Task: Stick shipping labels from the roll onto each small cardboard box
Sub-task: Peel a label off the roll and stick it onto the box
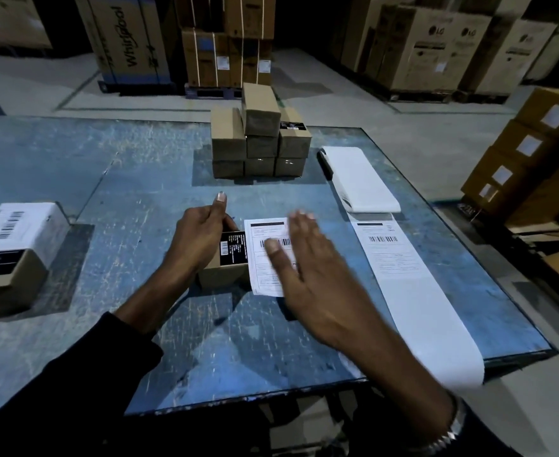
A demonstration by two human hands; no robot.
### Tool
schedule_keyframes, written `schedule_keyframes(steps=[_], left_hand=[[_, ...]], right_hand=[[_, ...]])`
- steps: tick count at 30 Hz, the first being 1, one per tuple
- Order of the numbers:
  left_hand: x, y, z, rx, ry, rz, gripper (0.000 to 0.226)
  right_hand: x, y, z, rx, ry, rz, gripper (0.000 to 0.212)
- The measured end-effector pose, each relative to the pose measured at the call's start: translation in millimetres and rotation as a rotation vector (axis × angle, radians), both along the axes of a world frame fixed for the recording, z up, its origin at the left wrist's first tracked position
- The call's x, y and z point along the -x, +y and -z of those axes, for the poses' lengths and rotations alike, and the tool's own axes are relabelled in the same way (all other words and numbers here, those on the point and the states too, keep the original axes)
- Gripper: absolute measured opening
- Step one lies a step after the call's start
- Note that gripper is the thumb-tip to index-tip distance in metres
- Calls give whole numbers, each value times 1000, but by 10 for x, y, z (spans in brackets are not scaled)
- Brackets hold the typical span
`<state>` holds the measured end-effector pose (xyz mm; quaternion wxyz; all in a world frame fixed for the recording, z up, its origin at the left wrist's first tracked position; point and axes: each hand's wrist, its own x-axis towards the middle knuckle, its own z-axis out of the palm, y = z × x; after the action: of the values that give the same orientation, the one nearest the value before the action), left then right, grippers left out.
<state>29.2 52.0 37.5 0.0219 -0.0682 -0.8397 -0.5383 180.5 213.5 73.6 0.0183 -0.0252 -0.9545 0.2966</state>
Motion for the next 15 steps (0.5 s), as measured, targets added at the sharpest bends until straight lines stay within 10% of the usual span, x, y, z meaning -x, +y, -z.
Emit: schedule_keyframes(steps=[7,15], left_hand=[[21,-19,20,7,-3,-16,66],[41,-87,-97,138,39,118,47]], right_hand=[[134,-142,207,-260,-6,-170,83],[-24,391,150,60,-26,57,73]])
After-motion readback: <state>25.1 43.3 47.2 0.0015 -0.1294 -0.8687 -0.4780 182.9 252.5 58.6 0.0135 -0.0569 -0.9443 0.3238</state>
